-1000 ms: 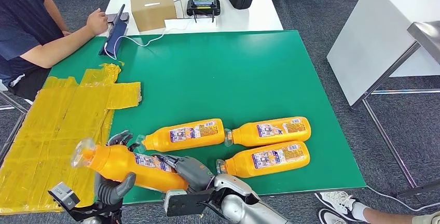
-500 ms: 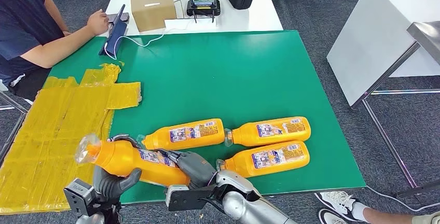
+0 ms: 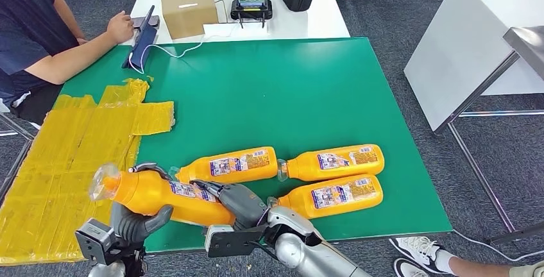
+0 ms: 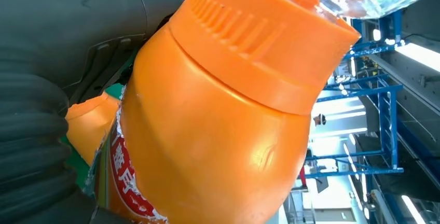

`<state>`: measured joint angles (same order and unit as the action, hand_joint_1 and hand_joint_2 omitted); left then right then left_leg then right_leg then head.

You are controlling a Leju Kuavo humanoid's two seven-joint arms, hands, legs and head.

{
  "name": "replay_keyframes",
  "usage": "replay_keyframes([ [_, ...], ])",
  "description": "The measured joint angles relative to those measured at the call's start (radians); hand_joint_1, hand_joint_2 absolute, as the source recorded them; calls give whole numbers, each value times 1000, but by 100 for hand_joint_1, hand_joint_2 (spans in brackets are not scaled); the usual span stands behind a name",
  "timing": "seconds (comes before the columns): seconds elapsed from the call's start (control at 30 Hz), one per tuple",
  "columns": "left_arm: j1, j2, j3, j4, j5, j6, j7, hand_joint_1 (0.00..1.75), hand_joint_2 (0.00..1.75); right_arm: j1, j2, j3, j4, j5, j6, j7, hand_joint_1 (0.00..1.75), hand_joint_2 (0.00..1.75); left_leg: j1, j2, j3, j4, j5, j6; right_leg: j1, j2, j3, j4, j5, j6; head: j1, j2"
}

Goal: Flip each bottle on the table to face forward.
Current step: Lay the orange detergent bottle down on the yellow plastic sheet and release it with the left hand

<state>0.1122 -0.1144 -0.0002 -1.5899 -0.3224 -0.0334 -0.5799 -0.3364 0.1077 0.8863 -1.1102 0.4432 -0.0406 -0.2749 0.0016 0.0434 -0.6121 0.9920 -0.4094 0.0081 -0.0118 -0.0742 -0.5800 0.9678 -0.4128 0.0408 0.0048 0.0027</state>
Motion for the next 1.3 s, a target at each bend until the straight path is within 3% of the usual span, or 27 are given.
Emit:
replay_keyframes([
  [0.03,-5,3,-1,-2,-67,59,4,175,175,0,0,-6,-1,4,-9,3,0,175,0,0,0,0,0,0,0,0,0,0,0,0,0,0],
  [0.1,-27,14,-2,-8,-283,239,33,175,175,-1,0,-26,-7,10,-25,10,0,175,0,0,0,0,1,0,0,0,0,0,0,0,1,0],
  [0.2,-90,51,27,-14,-666,527,149,175,175,-3,-4,-67,-33,3,-30,10,0,175,0,1,0,0,1,0,1,0,0,0,2,-1,0,0],
  [0.27,-139,88,59,-8,-881,633,239,175,175,-9,-8,-93,-43,-10,-15,9,0,175,0,1,1,0,2,-1,1,0,0,1,3,-3,0,0],
  [0.33,-184,123,74,16,-1057,681,315,175,175,-28,-10,-113,-42,-23,7,9,0,175,1,1,0,0,4,-2,1,0,0,1,2,-3,0,0],
  [0.5,-276,187,72,153,-1210,706,424,175,175,-115,-6,-124,14,-37,45,25,0,175,1,1,0,0,5,-1,1,0,0,1,3,-3,0,0],
  [0.67,-333,231,70,264,-1213,709,442,175,175,-176,5,-124,82,-45,53,31,0,175,1,1,0,0,5,-1,1,0,-1,1,3,-2,0,0],
  [0.93,-357,253,50,348,-1230,676,448,175,175,-227,15,-123,140,-57,66,40,0,175,1,1,-3,0,5,-1,1,0,-4,1,3,-2,0,0],
  [1.17,-425,345,-136,454,-1245,583,634,175,175,-255,31,-121,175,-62,78,50,0,175,1,2,0,0,5,-2,1,1,-1,2,3,-3,0,0],
  [1.3,-465,398,-242,540,-1248,542,656,175,175,-262,36,-118,184,-61,82,52,0,175,1,4,3,0,4,-3,1,3,2,3,3,-3,0,0],
])
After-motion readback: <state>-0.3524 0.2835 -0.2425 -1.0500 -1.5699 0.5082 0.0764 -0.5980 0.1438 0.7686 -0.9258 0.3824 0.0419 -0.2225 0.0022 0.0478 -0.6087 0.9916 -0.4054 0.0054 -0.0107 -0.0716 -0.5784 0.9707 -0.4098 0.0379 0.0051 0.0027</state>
